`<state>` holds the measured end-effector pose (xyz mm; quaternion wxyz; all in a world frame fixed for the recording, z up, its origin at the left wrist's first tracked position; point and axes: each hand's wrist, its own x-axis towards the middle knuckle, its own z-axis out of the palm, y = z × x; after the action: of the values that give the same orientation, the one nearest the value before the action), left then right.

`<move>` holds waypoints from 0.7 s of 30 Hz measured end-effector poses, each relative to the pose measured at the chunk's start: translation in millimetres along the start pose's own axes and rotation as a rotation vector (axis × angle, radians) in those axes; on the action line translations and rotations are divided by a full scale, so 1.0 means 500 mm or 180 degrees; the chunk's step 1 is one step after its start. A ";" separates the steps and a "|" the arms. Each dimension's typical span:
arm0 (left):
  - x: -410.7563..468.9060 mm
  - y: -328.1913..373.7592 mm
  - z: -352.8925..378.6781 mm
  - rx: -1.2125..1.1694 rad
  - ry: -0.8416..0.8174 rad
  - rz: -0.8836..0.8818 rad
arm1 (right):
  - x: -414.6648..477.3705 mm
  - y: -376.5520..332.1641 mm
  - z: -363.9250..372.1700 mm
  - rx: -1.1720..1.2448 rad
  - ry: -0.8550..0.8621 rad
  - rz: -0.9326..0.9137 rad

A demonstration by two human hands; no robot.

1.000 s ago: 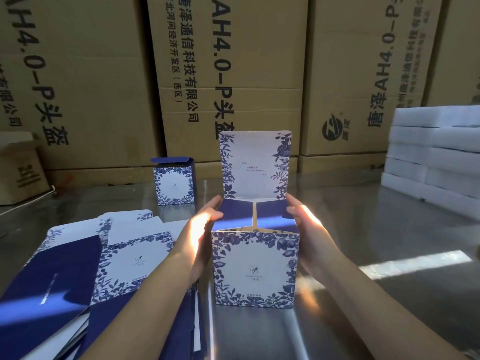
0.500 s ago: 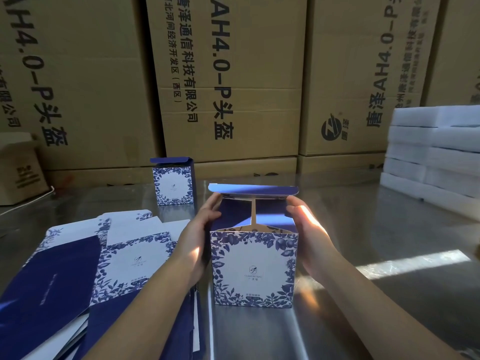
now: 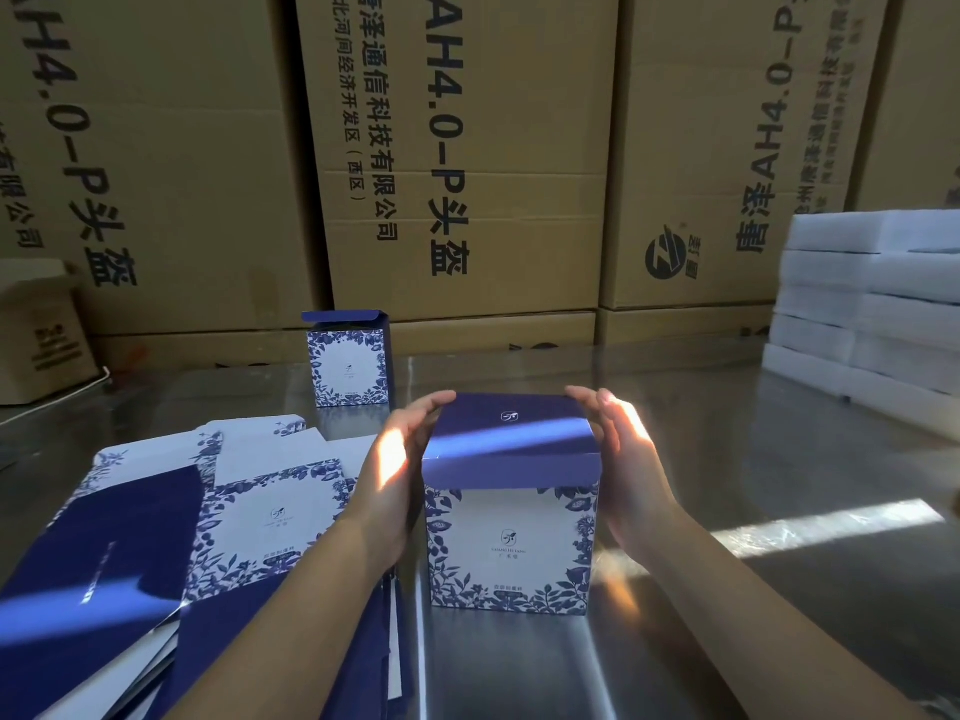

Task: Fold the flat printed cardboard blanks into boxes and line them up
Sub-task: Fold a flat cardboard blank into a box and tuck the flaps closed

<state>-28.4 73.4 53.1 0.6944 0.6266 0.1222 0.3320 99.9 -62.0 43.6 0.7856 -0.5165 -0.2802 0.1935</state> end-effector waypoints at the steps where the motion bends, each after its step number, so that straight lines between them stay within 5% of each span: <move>1: 0.001 0.000 -0.001 0.0035 -0.0029 0.0035 | 0.001 0.000 0.000 -0.0041 -0.0009 -0.0035; 21: -0.002 0.014 0.000 0.0155 -0.0142 -0.0076 | 0.000 -0.009 -0.004 -0.0556 -0.0096 -0.0178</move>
<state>-31.2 72.9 59.4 0.6855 0.6490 0.1222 0.3065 101.2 -65.2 46.9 0.7384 -0.5720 -0.3222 0.1542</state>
